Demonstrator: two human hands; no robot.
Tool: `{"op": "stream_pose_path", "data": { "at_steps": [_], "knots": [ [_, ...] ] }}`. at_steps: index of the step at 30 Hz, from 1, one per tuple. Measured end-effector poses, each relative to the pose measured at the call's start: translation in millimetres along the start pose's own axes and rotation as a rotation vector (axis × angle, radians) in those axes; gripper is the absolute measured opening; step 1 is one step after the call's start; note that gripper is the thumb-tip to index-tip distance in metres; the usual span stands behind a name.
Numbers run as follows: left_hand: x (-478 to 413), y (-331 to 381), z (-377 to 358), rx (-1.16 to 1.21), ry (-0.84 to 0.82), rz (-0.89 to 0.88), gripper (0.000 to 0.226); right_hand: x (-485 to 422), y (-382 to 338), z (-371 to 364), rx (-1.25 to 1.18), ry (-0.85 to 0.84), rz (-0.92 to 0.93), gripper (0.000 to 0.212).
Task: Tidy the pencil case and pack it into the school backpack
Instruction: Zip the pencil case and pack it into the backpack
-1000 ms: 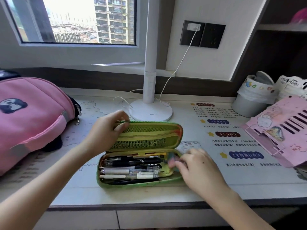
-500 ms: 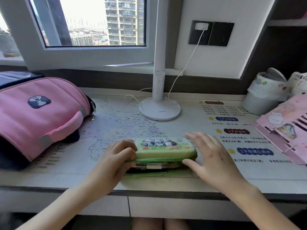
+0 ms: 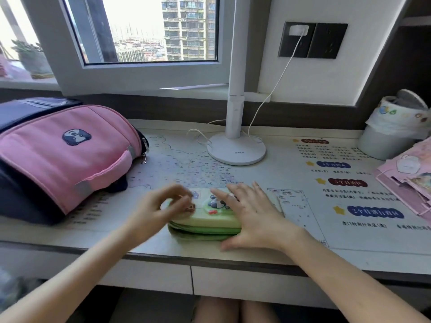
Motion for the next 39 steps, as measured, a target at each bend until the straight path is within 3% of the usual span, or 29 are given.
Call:
{"op": "stream_pose_path", "data": {
  "at_steps": [2, 5, 7, 9, 13, 17, 20, 22, 24, 26, 28, 34, 39],
  "knots": [
    [-21, -6, 5, -0.119, 0.021, 0.133, 0.026, -1, 0, -1, 0.042, 0.013, 0.010, 0.103],
    [-42, -27, -7, 0.235, -0.253, 0.492, 0.033, 1, -1, -5, 0.100, 0.081, 0.029, 0.094],
    [-50, -35, -8, 0.376, -0.274, 0.565, 0.032, 0, -1, -9, 0.125, 0.123, 0.039, 0.090],
    [-57, -40, -5, 0.325, -0.249, 0.577, 0.030, -1, 0, -13, 0.140, 0.169, 0.041, 0.088],
    [-58, -48, 5, 0.162, -0.252, 0.538, 0.029, -1, 0, -15, 0.138, 0.234, 0.039, 0.086],
    [-53, -59, 16, 0.136, -0.327, 0.521, 0.043, -1, 3, -14, 0.099, 0.178, 0.022, 0.093],
    [-53, -58, 14, 0.021, -0.331, 0.499, 0.035, -1, 3, -13, 0.096, 0.161, 0.012, 0.092],
    [-53, -58, 13, -0.261, -0.243, 0.344, 0.028, -2, 3, -14, 0.098, 0.185, 0.011, 0.090],
    [-47, -59, 17, -0.549, -0.106, 0.035, 0.031, -2, 3, -15, 0.103, 0.198, 0.011, 0.089],
    [-33, -61, 26, -0.690, -0.071, -0.183, 0.029, -2, 3, -15, 0.110, 0.223, 0.012, 0.087],
    [-16, -60, 32, -0.778, -0.050, -0.258, 0.022, -3, 3, -15, 0.118, 0.243, 0.009, 0.086],
    [52, -27, 7, -0.889, 0.166, -0.216, 0.025, -2, 1, -13, 0.114, 0.173, -0.017, 0.090],
    [66, -2, -32, -0.716, 0.211, -0.065, 0.031, -2, -1, -13, 0.142, 0.153, -0.045, 0.095]
  ]
}}
Point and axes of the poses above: each hand's wrist, its own x-axis away from the middle knuckle, its own z-axis out of the back of the hand, y = z × x, the point moved 3 cm from there along -x, towards the middle knuckle, and after that the axes turned 8 degrees about z, right-handed, at the moved point
